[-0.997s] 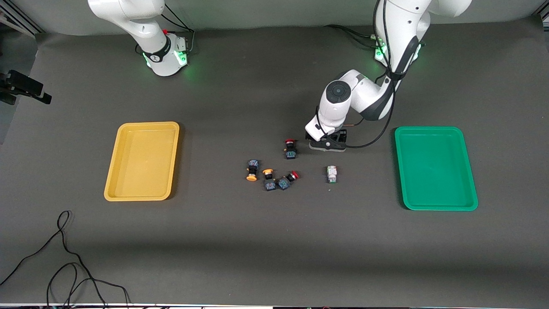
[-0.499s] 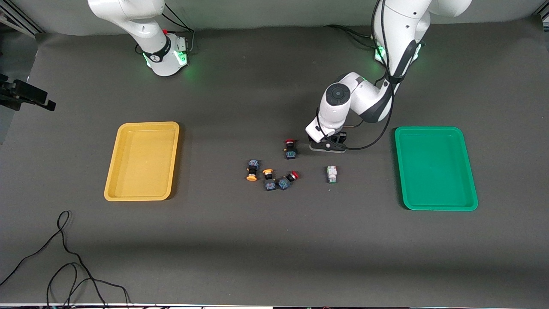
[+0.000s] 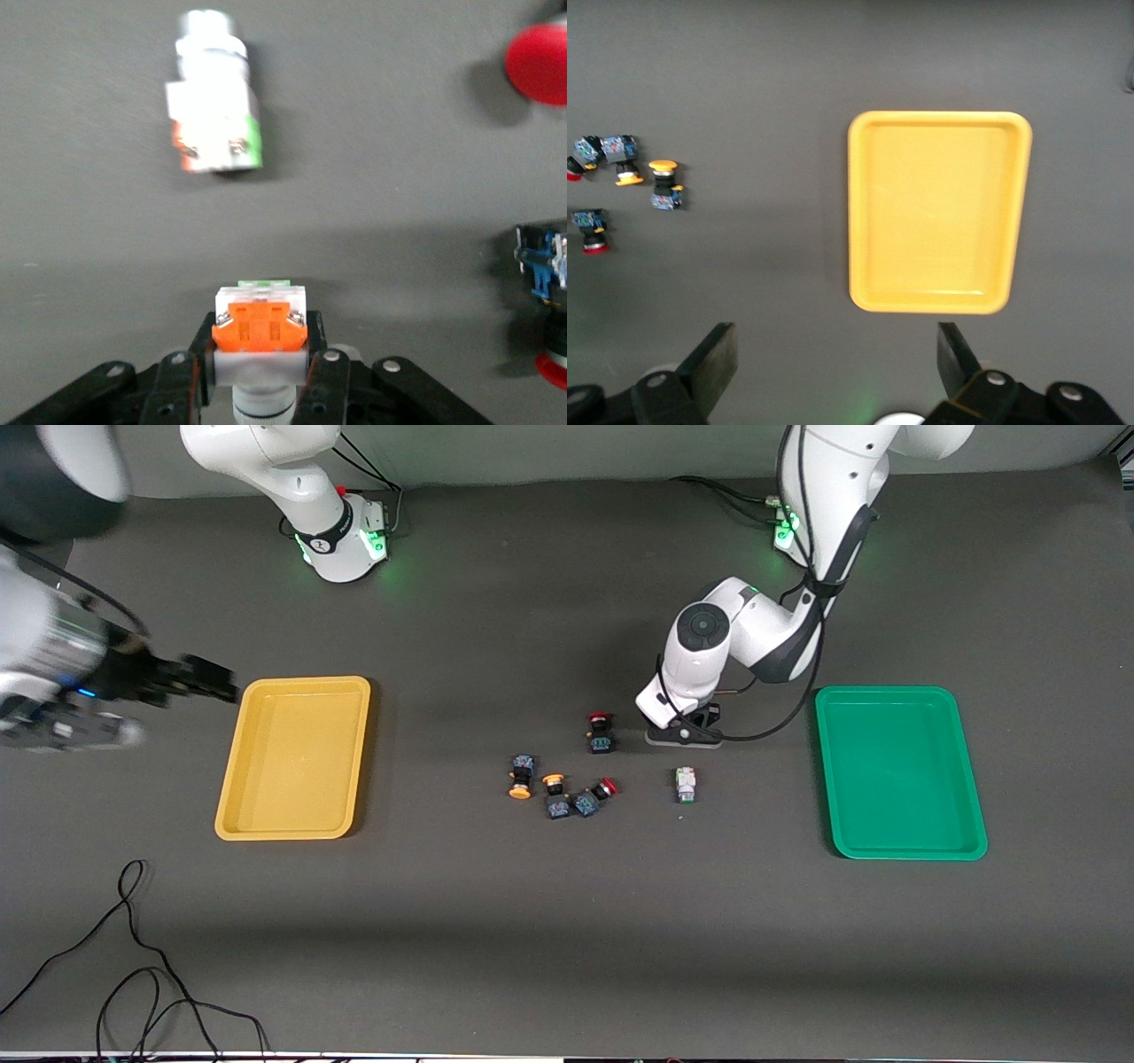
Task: Place green and yellow buttons in trays
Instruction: 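Grasp the orange switch with the left gripper while the right gripper reaches the yellow-capped switch, then place the orange switch in the green tray while the right gripper carries the yellow switch, then release the yellow switch in the yellow tray while the left gripper grasps the green switch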
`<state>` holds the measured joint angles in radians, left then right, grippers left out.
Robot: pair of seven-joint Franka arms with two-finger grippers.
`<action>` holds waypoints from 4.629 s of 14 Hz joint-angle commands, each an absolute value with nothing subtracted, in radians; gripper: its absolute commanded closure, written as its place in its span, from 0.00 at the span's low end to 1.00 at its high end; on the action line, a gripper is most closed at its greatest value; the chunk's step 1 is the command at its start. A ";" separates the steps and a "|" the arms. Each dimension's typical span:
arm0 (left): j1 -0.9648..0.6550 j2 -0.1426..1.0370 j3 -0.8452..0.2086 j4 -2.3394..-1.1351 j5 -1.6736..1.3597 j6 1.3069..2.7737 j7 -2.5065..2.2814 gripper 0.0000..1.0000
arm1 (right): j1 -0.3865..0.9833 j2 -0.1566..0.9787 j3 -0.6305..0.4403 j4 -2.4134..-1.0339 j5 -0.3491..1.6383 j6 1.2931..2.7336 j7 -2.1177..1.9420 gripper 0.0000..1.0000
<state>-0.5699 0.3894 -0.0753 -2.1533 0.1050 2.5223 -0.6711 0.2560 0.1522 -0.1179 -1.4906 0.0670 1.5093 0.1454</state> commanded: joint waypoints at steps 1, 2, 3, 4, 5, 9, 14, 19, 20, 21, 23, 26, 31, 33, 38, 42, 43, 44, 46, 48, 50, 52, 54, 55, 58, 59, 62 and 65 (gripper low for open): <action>-0.540 0.316 -0.081 -2.018 0.062 2.288 -0.683 0.67 | 0.328 0.253 -0.126 -1.457 0.083 1.586 0.297 0.00; -0.535 0.307 -0.080 -1.966 0.040 2.210 -0.675 0.67 | 0.345 0.288 -0.126 -1.456 0.087 1.623 0.322 0.00; -0.513 0.296 -0.080 -1.906 0.023 2.124 -0.672 0.67 | 0.369 0.322 -0.126 -1.457 0.098 1.658 0.325 0.00; -0.485 0.292 -0.084 -1.852 0.011 2.047 -0.667 0.67 | 0.379 0.356 -0.126 -1.456 0.126 1.689 0.327 0.00; -0.465 0.290 -0.086 -1.804 -0.006 1.987 -0.643 0.67 | 0.391 0.392 -0.126 -1.456 0.161 1.727 0.328 0.00; -0.329 0.233 -0.080 -1.762 -0.069 1.890 -0.517 0.67 | 0.455 0.506 -0.126 -1.463 0.213 1.859 0.399 0.00; -0.086 0.224 -0.075 -1.767 -0.054 1.809 -0.261 0.67 | 0.564 0.653 -0.127 -1.479 0.230 2.020 0.537 0.00; 0.077 0.230 -0.075 -1.891 0.006 1.955 -0.060 0.67 | 0.655 0.747 -0.127 -1.522 0.230 2.173 0.575 0.00; 0.087 0.232 -0.075 -1.946 0.020 2.024 -0.046 0.66 | 0.670 0.768 -0.127 -1.529 0.230 2.212 0.578 0.00; 0.090 0.233 -0.075 -2.006 0.037 2.105 -0.043 0.66 | 0.676 0.788 -0.127 -1.531 0.230 2.242 0.584 0.00; 0.092 0.248 -0.075 -2.132 0.044 2.280 -0.041 0.66 | 0.693 0.810 -0.127 -1.531 0.230 2.261 0.600 0.01; 0.100 0.296 -0.075 -2.247 0.044 2.491 -0.041 0.66 | 0.707 0.815 -0.129 -1.532 0.219 2.267 0.690 0.79; 0.100 0.354 -0.075 -2.259 0.052 2.555 -0.028 0.64 | 0.703 0.792 -0.135 -1.532 0.218 2.255 0.692 1.00; 0.106 0.370 -0.075 -2.263 0.071 2.571 -0.028 0.61 | 0.687 0.773 -0.137 -1.531 0.216 2.240 0.660 1.00; 0.107 0.359 -0.075 -2.252 0.078 2.551 -0.021 0.00 | 0.681 0.591 -0.341 -1.540 0.216 1.895 0.340 1.00; 0.136 0.287 -0.077 -2.140 0.078 2.356 0.012 0.00 | 0.684 0.413 -0.544 -1.757 0.218 1.903 0.012 1.00; 0.143 0.276 -0.077 -2.073 0.075 2.253 0.034 0.00 | 0.686 0.394 -0.589 -1.808 0.218 1.940 -0.050 1.00; 0.144 0.275 -0.077 -1.996 0.071 2.143 0.046 0.00 | 0.686 0.382 -0.625 -1.851 0.218 1.983 -0.108 1.00; 0.143 0.275 -0.078 -1.858 0.066 1.984 0.055 0.00 | 0.683 0.379 -0.695 -1.980 0.235 2.145 -0.258 1.00; 0.141 0.273 -0.084 -1.793 0.061 1.941 0.052 0.00 | 0.658 0.393 -0.715 -2.086 0.300 2.297 -0.354 1.00; 0.120 0.270 -0.094 -1.755 0.048 1.899 0.032 0.00 | 0.626 0.429 -0.713 -2.155 0.391 2.409 -0.467 1.00; 0.085 0.271 -0.123 -1.717 -0.011 1.867 -0.017 0.00 | 0.627 0.510 -0.709 -2.201 0.530 2.527 -0.589 1.00; 0.002 0.281 -0.149 -1.715 -0.012 1.884 -0.093 0.00 | 0.630 0.573 -0.704 -2.200 0.683 2.546 -0.702 1.00; -0.062 0.285 -0.150 -1.715 -0.011 1.899 -0.157 0.00 | 0.638 0.586 -0.703 -2.201 0.743 2.546 -0.741 1.00; -0.213 0.305 -0.150 -1.715 -0.002 1.945 -0.349 0.00 | 0.638 0.581 -0.704 -2.194 0.750 2.539 -0.747 0.04; -0.257 0.310 -0.150 -1.715 0.003 1.962 -0.404 0.00 | 0.641 0.571 -0.707 -2.192 0.752 2.534 -0.746 0.00; -0.356 0.346 -0.149 -1.721 0.044 2.025 -0.538 0.00 | 0.644 0.494 -0.735 -2.191 0.739 2.467 -0.733 0.00; -0.403 0.431 -0.149 -1.735 0.097 2.112 -0.629 0.00 | 0.768 0.427 -0.906 -2.146 0.599 2.318 -0.680 0.00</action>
<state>-0.3698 0.3657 -0.1660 -1.7445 0.0586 2.0599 -0.5654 0.6794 0.5064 -0.7919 -2.1590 0.6702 2.4119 -0.7088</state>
